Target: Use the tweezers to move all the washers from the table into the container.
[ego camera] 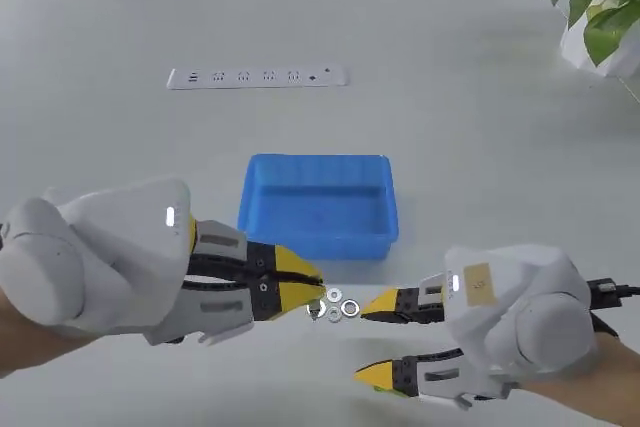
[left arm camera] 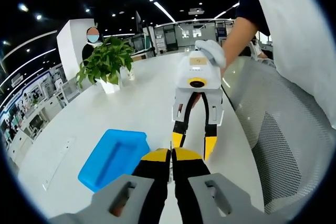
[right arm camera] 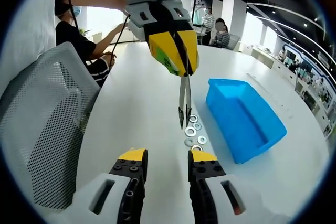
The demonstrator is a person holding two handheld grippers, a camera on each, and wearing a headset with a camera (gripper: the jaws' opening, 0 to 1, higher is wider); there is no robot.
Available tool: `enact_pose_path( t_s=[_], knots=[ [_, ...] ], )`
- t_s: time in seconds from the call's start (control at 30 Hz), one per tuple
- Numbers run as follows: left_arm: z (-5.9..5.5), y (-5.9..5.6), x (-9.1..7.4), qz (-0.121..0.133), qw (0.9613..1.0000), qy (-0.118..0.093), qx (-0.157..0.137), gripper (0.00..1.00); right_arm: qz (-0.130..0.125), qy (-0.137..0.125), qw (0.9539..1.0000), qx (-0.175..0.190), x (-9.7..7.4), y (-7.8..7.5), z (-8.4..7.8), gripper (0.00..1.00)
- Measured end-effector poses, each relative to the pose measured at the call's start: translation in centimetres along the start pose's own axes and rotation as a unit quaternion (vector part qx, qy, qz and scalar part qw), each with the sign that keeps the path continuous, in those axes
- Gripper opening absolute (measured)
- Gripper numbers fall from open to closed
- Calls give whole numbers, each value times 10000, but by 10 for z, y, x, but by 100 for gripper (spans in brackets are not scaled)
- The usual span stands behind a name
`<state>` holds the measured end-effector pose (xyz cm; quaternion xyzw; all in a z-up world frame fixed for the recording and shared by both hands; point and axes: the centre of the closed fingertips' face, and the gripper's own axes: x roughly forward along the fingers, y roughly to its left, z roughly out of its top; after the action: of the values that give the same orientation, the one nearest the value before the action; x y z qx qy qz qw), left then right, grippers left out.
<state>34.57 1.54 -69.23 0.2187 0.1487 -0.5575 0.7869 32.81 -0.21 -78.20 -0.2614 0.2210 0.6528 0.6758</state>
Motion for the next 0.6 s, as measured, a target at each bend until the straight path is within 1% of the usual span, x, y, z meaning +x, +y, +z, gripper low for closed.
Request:
enact_pose_path(
  t_s=[0.1,0.17,0.3,0.4,0.57,0.6],
  knots=[
    [-2,4,2,2,10000,-53,-66,5,-6,-34,10000,64,1,-1,-1,32],
    [-3,5,4,-6,10000,-55,-79,5,-14,-44,9999,103,1,-2,-2,32],
    [-11,6,7,-56,9999,31,-116,5,-23,-72,9999,134,1,-3,-4,33],
    [-15,6,7,-79,9999,67,-126,5,-7,-72,9998,168,0,-4,-6,33],
    [-15,10,5,-17,9998,19,-184,5,-18,-70,9998,205,0,-5,-7,33],
    [-15,10,5,-33,9997,7,-238,5,-17,-70,9997,212,0,-5,-7,33]
  ],
)
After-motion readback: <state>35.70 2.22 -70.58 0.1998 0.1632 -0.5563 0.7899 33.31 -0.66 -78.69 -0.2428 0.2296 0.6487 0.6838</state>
